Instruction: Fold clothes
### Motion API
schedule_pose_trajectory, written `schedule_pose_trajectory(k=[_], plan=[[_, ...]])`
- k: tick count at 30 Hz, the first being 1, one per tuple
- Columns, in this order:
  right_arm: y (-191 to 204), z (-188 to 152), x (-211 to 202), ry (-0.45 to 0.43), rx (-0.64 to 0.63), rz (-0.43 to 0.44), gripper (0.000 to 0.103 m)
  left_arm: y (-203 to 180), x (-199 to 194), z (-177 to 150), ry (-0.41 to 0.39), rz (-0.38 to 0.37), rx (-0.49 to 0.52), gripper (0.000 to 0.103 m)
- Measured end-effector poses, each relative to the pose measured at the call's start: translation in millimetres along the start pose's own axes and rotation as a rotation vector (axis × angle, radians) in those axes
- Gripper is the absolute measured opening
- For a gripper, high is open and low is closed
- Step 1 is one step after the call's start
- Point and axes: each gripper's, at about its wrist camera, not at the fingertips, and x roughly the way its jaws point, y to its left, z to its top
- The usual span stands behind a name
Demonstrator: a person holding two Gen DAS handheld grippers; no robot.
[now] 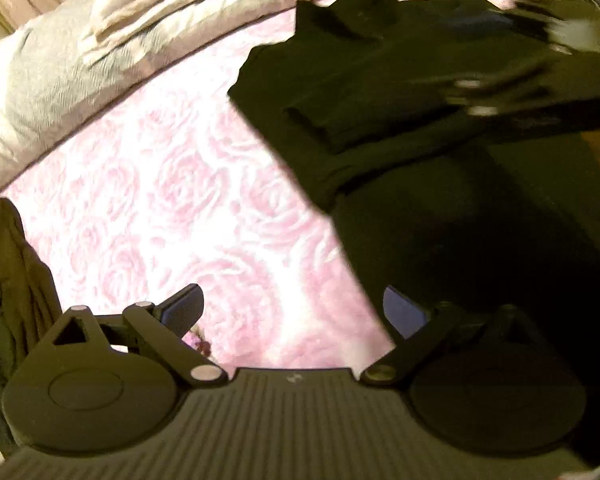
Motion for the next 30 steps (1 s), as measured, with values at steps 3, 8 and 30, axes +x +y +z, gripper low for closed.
schedule_pose_trajectory(k=[3, 8, 30], plan=[[-24.5, -10.6, -11.9, 0.065, 0.043, -0.085, 0.083, 1.4, 10.5, 12.5, -0.022, -0.017, 0.018, 0.095], [-116.2, -39.3, -33.3, 0.191, 0.144, -0.317, 0.083, -7.3, 32.7, 56.0, -0.096, -0.063, 0.05, 0.091], [-275.3, -112.9, -9.1, 0.333, 0.207, -0.385, 0.083, 3.9, 156.2, 152.8, 0.024, -0.136, -0.212, 0.054]])
